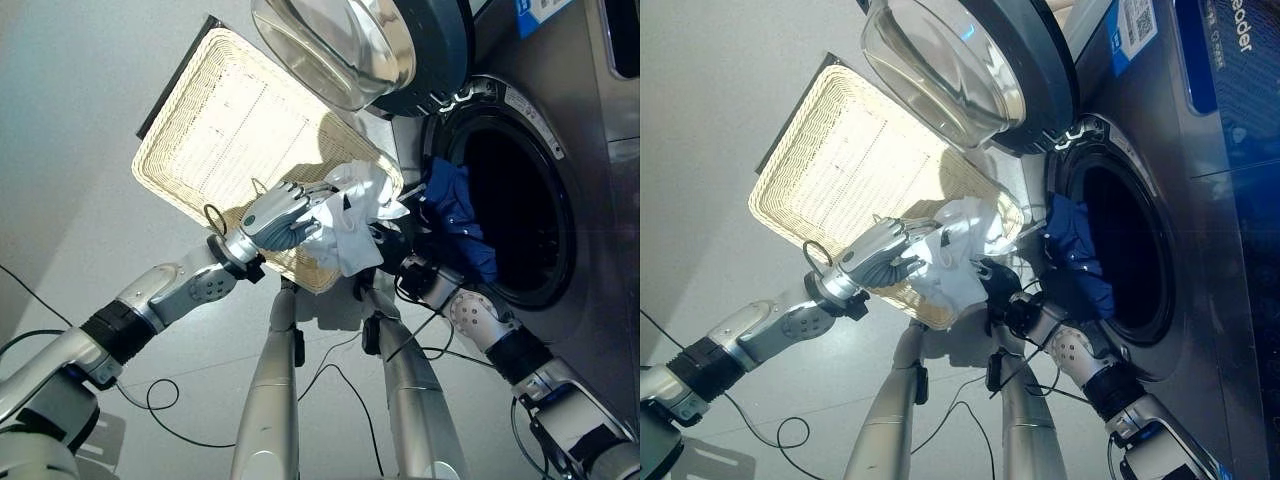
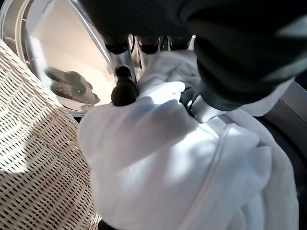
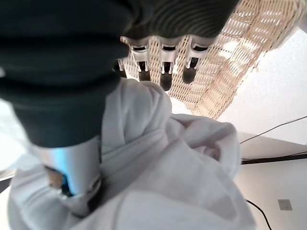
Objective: Put the clothes into the washing machine.
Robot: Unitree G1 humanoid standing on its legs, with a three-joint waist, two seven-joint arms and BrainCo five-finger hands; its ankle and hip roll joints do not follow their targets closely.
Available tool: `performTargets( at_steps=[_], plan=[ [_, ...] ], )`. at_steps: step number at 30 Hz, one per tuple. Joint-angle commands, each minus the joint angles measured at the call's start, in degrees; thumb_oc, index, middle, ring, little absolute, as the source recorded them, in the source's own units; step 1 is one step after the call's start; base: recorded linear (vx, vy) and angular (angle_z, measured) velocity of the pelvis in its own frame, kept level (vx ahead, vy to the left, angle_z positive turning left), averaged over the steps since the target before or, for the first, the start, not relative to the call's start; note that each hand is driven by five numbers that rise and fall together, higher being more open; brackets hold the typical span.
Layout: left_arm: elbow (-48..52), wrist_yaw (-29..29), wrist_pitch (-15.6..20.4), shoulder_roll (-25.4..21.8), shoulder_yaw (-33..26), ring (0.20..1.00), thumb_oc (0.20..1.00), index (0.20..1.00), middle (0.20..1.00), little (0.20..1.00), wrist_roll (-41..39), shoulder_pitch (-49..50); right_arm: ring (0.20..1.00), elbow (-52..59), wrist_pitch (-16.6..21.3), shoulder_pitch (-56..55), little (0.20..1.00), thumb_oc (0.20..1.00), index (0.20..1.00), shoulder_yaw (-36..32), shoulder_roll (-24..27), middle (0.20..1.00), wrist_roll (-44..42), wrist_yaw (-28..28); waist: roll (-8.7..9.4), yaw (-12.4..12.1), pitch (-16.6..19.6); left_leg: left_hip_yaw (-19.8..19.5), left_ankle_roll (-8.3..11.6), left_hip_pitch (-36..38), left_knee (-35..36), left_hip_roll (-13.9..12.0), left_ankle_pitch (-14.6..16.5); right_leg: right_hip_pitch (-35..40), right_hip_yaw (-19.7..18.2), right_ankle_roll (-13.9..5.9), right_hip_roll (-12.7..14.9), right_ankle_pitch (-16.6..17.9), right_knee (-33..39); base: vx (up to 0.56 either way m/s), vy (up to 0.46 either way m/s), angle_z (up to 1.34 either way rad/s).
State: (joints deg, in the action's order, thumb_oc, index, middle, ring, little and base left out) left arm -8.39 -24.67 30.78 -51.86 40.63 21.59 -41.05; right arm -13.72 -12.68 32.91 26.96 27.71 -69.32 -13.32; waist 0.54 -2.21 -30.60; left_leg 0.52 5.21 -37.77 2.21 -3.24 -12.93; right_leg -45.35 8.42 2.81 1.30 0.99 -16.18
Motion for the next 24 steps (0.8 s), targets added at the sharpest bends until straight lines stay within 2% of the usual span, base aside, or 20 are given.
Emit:
performTargets(
  at_steps=[1,7,12,13,14,15,24],
  plan=[
    [6.29,3.80,7.59,3.71,1.24,0.200,0.200,0.200,0.200,0.200,-4.96,0.35,1.000,5.06,1.15,0.06,1.000,1.000,1.000,1.82,-0.96,1.000,-3.30,-1.00,0.04,2.45,0.80,2.04,-2.29,0.48,0.02,5.14,1.06,4.78,-0.16,-8.68,0.57,12.56,13.43,0.00,0.000,0.00],
    [7.91,12.16,6.66,6.97,3.92,0.200,0.200,0.200,0.200,0.200,-8.58,0.12,1.000,6.00,0.30,0.35,1.000,1.000,1.000,3.36,-2.12,1.000,-3.21,-0.94,0.68,2.63,0.80,1.78,-2.54,0.21,0.24,5.29,0.98,4.62,-0.26,-8.71,0.41,13.03,13.91,0.00,0.000,0.00],
    [8.53,13.44,6.64,8.36,5.37,0.200,0.200,0.200,0.200,0.200,-10.21,-0.42,1.000,6.56,-0.52,0.48,1.000,1.000,1.000,4.60,-2.18,1.000,-4.38,-2.09,1.04,2.83,0.80,1.71,-2.67,0.17,0.40,5.30,0.91,4.57,-0.27,-8.80,0.36,13.33,14.14,0.00,0.000,0.00],
    [8.58,13.33,6.70,9.39,5.86,0.200,0.200,0.200,0.200,0.200,-10.43,-0.86,0.504,6.48,-0.81,0.64,0.504,0.504,0.504,5.27,-2.64,0.504,-5.15,-2.95,1.23,2.92,0.80,1.68,-2.68,0.00,0.30,5.32,0.96,4.48,-0.26,-8.84,0.37,13.39,14.20,0.00,0.000,0.00],
    [8.56,13.27,6.66,9.50,5.95,0.200,0.200,0.200,0.200,0.200,-10.53,-1.18,0.454,6.42,-0.86,0.96,0.454,0.454,0.454,5.30,-2.67,0.454,-5.28,-3.09,1.28,3.00,0.80,1.66,-2.70,-0.54,0.14,5.36,0.76,4.02,-0.23,-8.81,0.43,13.61,14.17,0.00,0.000,0.00],
    [8.34,13.41,6.74,10.36,6.10,0.200,0.200,0.200,0.200,0.200,-10.18,-1.01,0.209,6.38,-0.61,0.74,0.209,0.209,0.209,5.79,-3.21,0.209,-5.47,-3.14,1.37,2.93,0.80,1.63,-2.67,0.02,0.41,5.31,0.98,4.53,-0.24,-8.88,0.38,13.48,14.40,0.00,0.000,0.00],
    [8.67,16.77,5.73,12.21,6.55,0.200,0.200,0.200,0.200,0.200,-12.59,-1.63,0.200,6.21,0.77,0.86,0.200,0.200,0.200,6.30,-4.73,0.200,-6.97,-2.53,1.62,3.05,0.80,1.61,-2.66,-0.15,0.52,5.53,0.90,4.44,-0.23,-8.96,0.51,14.15,15.17,0.00,-0.003,-0.01]
  ],
)
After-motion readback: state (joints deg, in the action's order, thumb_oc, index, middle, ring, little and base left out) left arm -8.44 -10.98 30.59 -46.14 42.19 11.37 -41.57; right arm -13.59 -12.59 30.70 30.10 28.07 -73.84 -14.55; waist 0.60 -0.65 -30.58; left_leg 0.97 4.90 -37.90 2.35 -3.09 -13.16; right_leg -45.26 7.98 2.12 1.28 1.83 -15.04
